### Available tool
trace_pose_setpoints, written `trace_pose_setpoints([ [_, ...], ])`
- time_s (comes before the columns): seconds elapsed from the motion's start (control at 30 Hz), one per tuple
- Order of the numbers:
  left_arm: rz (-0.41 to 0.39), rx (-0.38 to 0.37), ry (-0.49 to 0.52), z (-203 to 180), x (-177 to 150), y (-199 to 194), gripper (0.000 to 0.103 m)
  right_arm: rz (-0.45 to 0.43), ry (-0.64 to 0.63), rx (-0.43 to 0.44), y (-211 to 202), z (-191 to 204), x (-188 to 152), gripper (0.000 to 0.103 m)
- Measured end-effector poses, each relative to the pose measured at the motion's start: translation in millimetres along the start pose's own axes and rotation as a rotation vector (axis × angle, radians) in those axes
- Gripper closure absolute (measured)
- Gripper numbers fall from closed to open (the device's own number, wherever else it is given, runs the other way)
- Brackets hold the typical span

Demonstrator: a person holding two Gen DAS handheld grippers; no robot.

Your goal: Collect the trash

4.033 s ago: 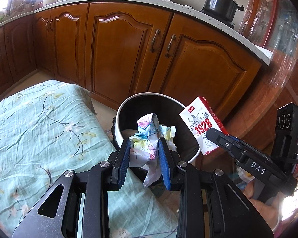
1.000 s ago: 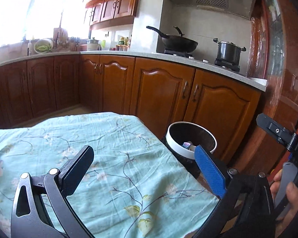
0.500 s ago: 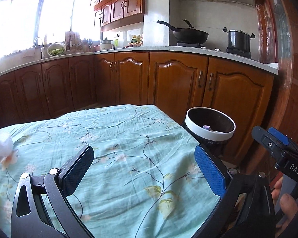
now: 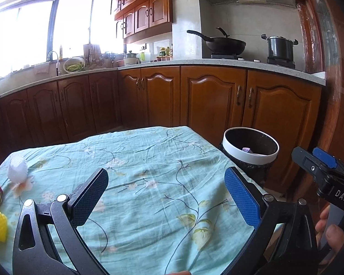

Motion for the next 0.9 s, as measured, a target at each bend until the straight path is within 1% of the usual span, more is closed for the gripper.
trace_pose_setpoints([
  [0.27,-0.009,0.016,-0.010,3.2,-1.2,-3.0,0.000,-0.003,0.004,0.006,0.1,0.0,-1.0,0.000],
  [0.9,-0.002,0.017,-0.011,1.8,-2.3,-2.3,0.000,-0.009,0.008,0.022,-0.4,2.4,-1.5,0.000],
])
Point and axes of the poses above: each gripper's, at about its wrist camera, not at the fingertips, and y roughly the way its jaws point, z to its left, x to its top, the point moved 2 cm from there along y, roughly the way its jaws point, and after that the axes turned 7 degrees about x, right-handed, at the moved point
